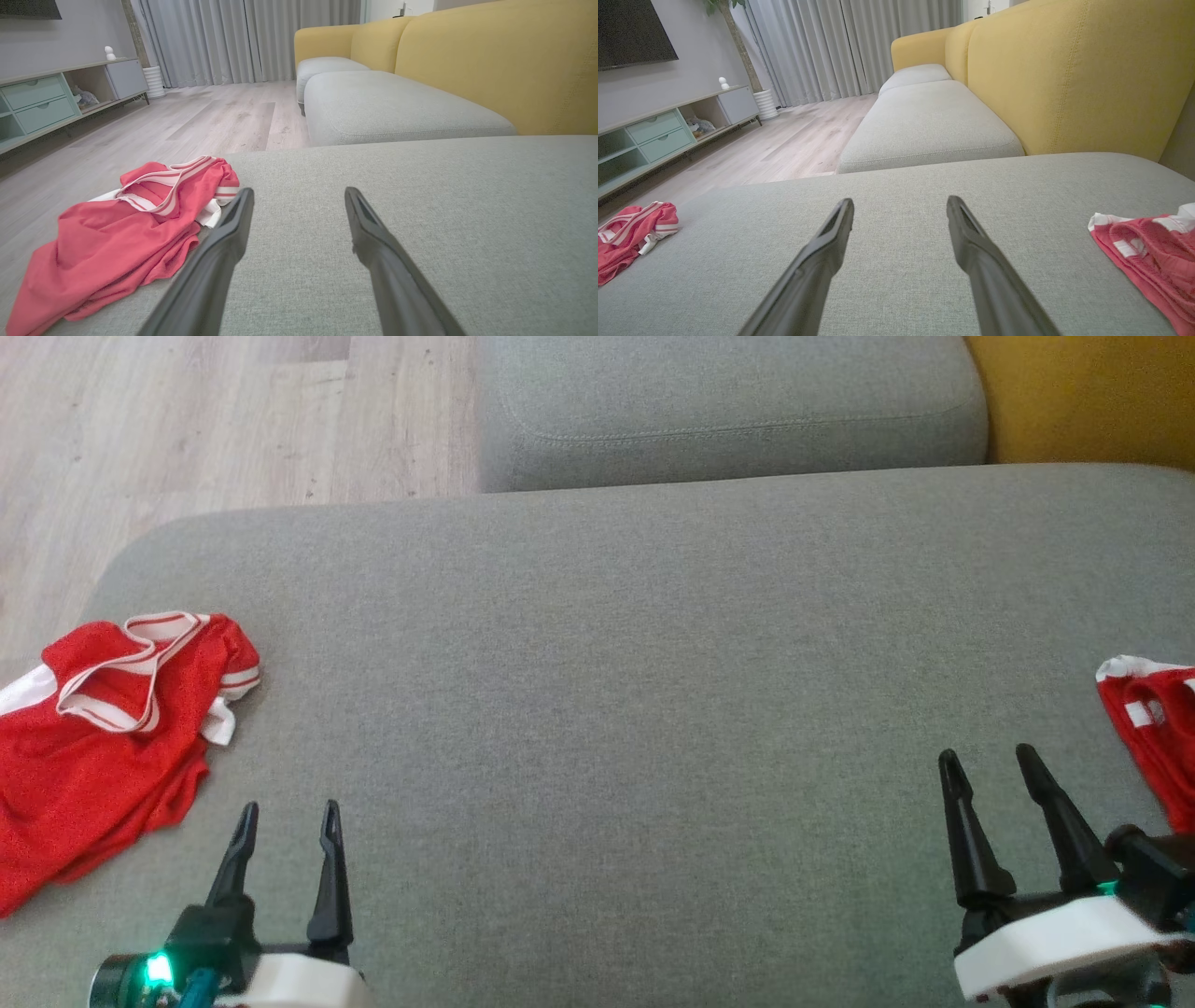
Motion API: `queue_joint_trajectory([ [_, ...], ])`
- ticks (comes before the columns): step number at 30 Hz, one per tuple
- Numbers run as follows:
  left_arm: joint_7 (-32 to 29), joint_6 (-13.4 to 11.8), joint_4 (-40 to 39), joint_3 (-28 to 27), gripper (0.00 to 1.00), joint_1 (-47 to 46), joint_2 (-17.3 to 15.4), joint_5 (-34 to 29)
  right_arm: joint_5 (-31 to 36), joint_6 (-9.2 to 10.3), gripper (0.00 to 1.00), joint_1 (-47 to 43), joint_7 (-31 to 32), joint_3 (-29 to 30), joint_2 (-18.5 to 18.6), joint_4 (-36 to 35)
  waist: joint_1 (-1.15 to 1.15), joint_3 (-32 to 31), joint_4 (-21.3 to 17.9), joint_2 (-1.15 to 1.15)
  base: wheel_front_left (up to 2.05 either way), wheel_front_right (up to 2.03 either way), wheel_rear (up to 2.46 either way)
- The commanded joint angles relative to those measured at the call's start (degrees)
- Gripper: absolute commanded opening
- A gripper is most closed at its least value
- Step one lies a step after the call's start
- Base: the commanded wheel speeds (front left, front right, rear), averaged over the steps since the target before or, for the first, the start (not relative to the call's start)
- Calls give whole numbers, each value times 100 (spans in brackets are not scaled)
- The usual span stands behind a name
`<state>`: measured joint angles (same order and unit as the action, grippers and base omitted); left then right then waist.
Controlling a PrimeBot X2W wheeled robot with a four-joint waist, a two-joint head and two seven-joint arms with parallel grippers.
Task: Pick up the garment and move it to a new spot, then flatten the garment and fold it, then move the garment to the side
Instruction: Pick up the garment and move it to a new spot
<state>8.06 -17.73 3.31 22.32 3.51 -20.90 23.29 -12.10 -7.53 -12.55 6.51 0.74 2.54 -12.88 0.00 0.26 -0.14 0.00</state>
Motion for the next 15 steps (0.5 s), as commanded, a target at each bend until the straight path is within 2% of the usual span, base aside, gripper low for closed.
queue_joint_trajectory([
  [1,-19,-66,-206,-180,100,-182,-142,37,-29,4,100,154,-16,-131,34,-210,0,-9,5,0,0,0,0],
  [15,-56,-116,-269,-140,100,-197,-179,34,8,4,100,161,41,-143,34,-197,0,-1,-7,0,0,0,0],
])
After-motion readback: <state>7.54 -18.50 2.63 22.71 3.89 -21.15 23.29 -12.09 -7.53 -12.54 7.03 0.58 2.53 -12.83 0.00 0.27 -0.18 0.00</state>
